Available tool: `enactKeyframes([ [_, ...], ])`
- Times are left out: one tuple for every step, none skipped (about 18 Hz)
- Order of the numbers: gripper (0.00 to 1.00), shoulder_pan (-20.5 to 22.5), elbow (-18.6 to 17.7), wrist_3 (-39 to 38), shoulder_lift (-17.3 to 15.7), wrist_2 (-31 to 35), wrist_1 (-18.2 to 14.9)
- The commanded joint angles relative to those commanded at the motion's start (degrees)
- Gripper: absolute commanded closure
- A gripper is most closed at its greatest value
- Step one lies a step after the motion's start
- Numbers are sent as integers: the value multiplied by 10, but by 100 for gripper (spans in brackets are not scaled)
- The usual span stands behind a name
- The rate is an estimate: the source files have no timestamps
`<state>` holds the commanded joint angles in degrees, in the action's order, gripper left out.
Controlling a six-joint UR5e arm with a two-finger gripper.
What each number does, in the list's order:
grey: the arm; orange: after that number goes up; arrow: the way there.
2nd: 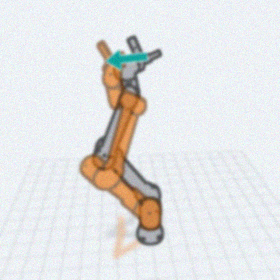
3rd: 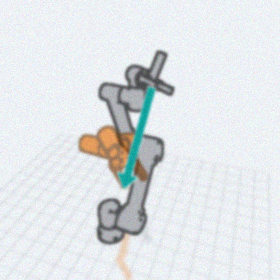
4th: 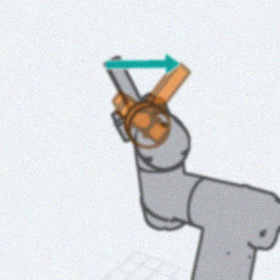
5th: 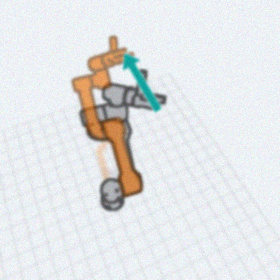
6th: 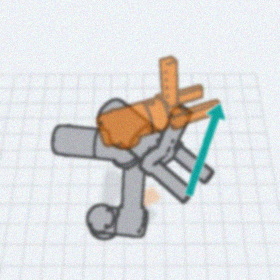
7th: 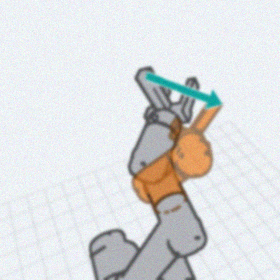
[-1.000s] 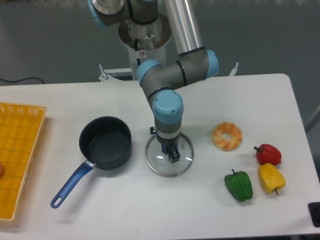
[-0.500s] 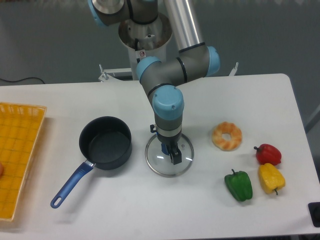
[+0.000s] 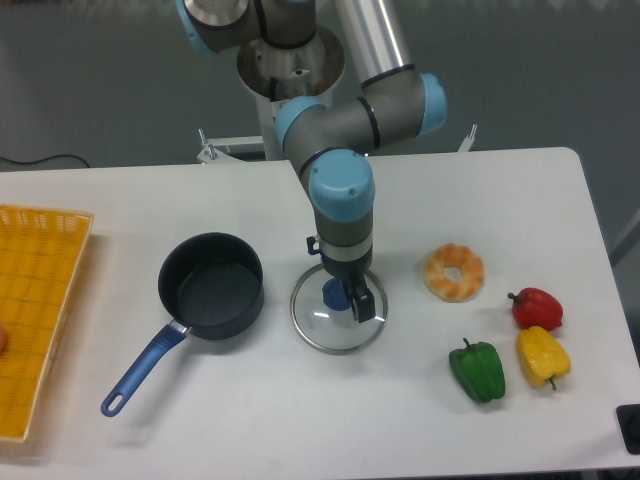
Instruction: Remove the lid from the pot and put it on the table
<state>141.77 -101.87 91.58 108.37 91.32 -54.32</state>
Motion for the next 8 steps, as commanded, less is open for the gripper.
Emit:
enactKeyframes([
  [0,3,0,0,-3,0,-1],
  [0,3,0,0,-3,0,-2],
  [0,4,1,0,-3,0,-3],
  [0,6,2,0,-3,0,-4],
  [0,8,3,0,-4,0,-5],
  [0,11,5,0,-4,0,-8],
  [0,11,8,0,-6,0,-13],
  [0,13,10,0,-7,0,-18],
])
